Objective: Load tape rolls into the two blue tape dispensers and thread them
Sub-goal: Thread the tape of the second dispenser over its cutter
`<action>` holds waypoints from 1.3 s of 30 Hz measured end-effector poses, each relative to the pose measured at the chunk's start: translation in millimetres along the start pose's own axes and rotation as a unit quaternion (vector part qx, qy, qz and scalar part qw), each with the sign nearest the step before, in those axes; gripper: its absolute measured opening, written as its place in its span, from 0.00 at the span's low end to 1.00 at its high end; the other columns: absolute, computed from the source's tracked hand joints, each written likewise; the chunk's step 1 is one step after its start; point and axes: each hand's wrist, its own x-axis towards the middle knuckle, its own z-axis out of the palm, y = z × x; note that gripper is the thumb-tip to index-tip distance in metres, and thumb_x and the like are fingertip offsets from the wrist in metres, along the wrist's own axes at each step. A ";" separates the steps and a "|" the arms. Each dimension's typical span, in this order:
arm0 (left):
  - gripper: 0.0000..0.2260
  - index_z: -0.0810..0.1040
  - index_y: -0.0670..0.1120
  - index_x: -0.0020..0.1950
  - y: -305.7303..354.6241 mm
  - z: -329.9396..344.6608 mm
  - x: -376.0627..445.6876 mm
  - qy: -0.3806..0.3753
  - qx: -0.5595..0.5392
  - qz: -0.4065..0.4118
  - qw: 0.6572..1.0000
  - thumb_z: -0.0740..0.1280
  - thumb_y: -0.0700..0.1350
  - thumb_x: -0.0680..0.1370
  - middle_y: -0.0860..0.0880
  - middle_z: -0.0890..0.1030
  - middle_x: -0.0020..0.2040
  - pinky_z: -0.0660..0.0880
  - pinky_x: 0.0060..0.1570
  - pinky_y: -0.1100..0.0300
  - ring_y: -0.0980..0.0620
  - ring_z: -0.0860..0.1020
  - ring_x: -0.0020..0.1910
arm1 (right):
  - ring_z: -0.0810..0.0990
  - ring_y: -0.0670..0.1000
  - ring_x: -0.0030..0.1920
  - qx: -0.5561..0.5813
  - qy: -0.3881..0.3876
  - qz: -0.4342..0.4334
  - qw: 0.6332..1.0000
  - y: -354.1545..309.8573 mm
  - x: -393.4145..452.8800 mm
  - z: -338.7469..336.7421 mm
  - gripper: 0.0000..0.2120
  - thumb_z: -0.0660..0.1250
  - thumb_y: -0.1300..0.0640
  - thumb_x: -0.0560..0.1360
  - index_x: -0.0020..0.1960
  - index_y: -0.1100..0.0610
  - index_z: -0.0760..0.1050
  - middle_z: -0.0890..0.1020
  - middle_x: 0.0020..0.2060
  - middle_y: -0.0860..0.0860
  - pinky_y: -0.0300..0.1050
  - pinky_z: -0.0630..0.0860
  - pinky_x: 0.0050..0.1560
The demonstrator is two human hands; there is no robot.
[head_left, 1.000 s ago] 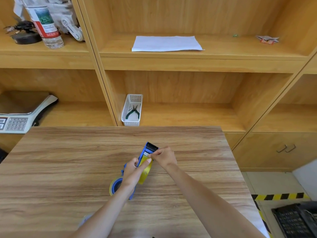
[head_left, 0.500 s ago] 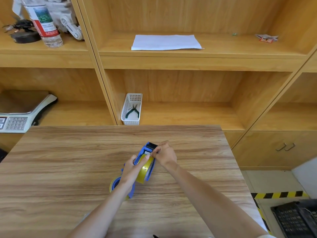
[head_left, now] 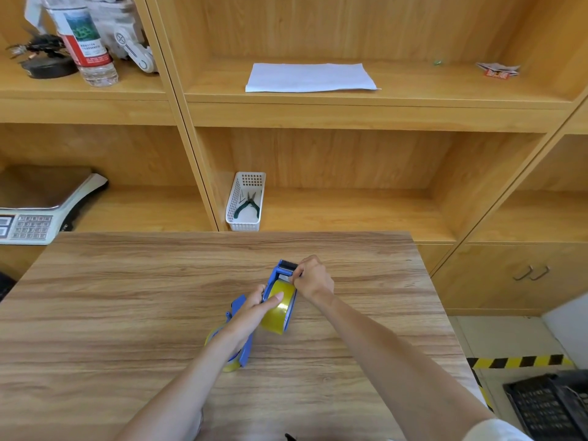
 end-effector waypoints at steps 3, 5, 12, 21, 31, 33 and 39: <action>0.42 0.53 0.49 0.80 -11.7 -10.5 8.0 -0.003 0.008 0.013 1.000 0.71 0.61 0.74 0.49 0.57 0.80 0.54 0.77 0.46 0.48 0.56 0.79 | 0.81 0.54 0.51 -0.001 -0.002 0.013 1.000 0.8 3.6 1.0 0.07 0.69 0.56 0.73 0.50 0.57 0.80 0.75 0.46 0.46 0.45 0.72 0.43; 0.46 0.58 0.50 0.78 -18.0 -17.1 9.4 -0.036 0.020 0.023 0.999 0.74 0.66 0.68 0.46 0.61 0.80 0.56 0.77 0.43 0.48 0.60 0.78 | 0.81 0.54 0.51 -0.007 0.000 0.021 1.000 1.3 4.1 1.4 0.08 0.68 0.56 0.72 0.50 0.57 0.80 0.77 0.47 0.47 0.45 0.73 0.43; 0.37 0.66 0.48 0.72 -13.7 -10.2 3.1 -0.045 0.025 0.024 0.998 0.78 0.56 0.69 0.48 0.71 0.73 0.61 0.76 0.48 0.50 0.69 0.72 | 0.81 0.55 0.51 -0.010 0.002 0.018 1.000 2.3 2.7 0.1 0.08 0.65 0.58 0.71 0.47 0.54 0.81 0.81 0.50 0.49 0.47 0.77 0.46; 0.36 0.75 0.39 0.62 -21.4 0.8 13.7 0.140 0.007 0.043 0.989 0.74 0.65 0.67 0.38 0.78 0.64 0.70 0.66 0.45 0.38 0.71 0.69 | 0.82 0.56 0.51 -0.027 -0.020 0.017 0.999 -2.3 0.3 -3.5 0.06 0.66 0.57 0.74 0.45 0.51 0.82 0.84 0.48 0.51 0.48 0.78 0.50; 0.38 0.73 0.48 0.70 -28.3 -6.9 10.3 0.071 0.050 0.050 0.995 0.74 0.68 0.67 0.46 0.80 0.63 0.70 0.70 0.46 0.47 0.76 0.65 | 0.82 0.55 0.48 0.023 -0.004 0.049 0.999 8.8 1.8 -4.1 0.08 0.63 0.58 0.74 0.46 0.54 0.81 0.84 0.47 0.50 0.47 0.79 0.47; 0.40 0.72 0.48 0.71 -39.8 -15.3 17.7 0.046 0.053 0.052 0.996 0.74 0.68 0.66 0.45 0.79 0.65 0.68 0.71 0.41 0.46 0.75 0.67 | 0.82 0.55 0.49 0.030 0.002 0.051 0.998 9.8 5.3 -6.2 0.07 0.64 0.58 0.74 0.47 0.54 0.81 0.83 0.48 0.51 0.48 0.79 0.49; 0.41 0.70 0.45 0.72 -27.3 -15.7 -4.3 -0.022 0.059 0.052 0.997 0.77 0.64 0.66 0.46 0.83 0.62 0.73 0.66 0.51 0.48 0.79 0.64 | 0.80 0.56 0.51 0.039 0.015 0.059 0.997 10.9 11.3 -12.6 0.08 0.62 0.58 0.74 0.49 0.56 0.80 0.81 0.50 0.51 0.47 0.78 0.49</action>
